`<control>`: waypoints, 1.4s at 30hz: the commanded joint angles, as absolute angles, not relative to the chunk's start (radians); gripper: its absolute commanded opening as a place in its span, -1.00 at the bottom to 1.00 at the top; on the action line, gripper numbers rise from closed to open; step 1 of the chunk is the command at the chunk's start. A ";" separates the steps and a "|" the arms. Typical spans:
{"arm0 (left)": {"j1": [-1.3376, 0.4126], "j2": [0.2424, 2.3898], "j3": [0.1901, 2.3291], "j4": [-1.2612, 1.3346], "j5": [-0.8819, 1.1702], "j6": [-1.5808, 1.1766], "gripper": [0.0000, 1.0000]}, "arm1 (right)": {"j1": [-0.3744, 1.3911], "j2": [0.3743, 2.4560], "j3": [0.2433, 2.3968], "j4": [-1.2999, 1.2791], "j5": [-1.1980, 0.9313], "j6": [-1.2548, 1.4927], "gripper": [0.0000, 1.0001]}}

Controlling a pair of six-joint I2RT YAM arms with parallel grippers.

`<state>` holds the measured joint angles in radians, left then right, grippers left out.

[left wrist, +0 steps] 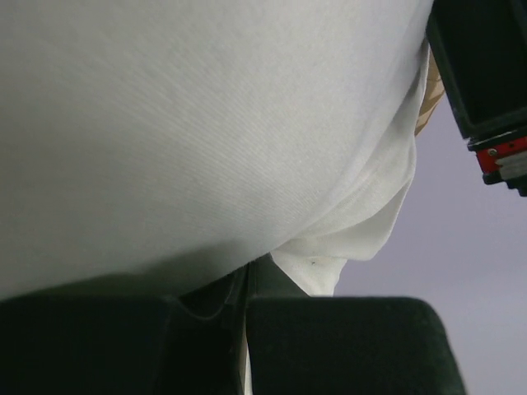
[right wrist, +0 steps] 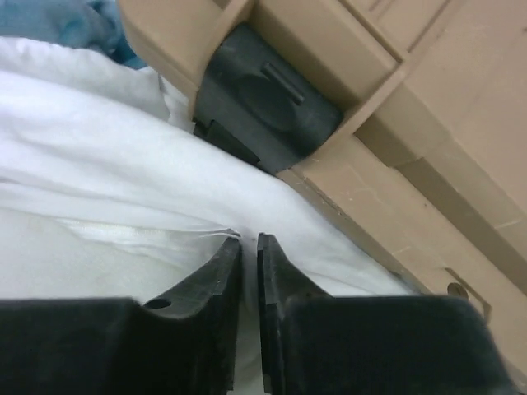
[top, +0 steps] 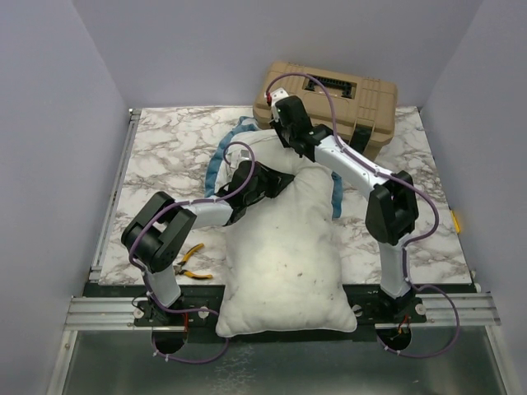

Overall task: Put the pillow into the pillowcase
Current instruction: Stuff the pillow into the pillowcase.

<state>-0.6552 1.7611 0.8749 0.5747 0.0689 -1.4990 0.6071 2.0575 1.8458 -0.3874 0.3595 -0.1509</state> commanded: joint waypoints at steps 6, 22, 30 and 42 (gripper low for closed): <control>-0.662 1.792 0.894 0.476 0.095 -1.449 -1.00 | 0.594 1.900 1.806 -0.430 0.204 -0.099 -1.00; -0.661 1.577 0.900 0.416 -0.116 -1.320 -1.00 | 0.575 1.387 1.490 -0.576 -0.274 0.169 -1.00; -0.687 1.555 1.007 0.391 -0.114 -1.243 -1.00 | 0.576 1.169 1.397 -0.630 -0.599 0.228 -1.00; -0.825 1.872 1.497 0.297 0.140 -1.104 -1.00 | 0.577 1.041 1.343 -0.581 -0.516 0.334 -1.00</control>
<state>-0.8024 1.7668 1.3216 0.3584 0.0601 -1.2015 0.5480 1.0992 1.3720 -0.5842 -0.4549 0.2668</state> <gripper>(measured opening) 0.002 0.005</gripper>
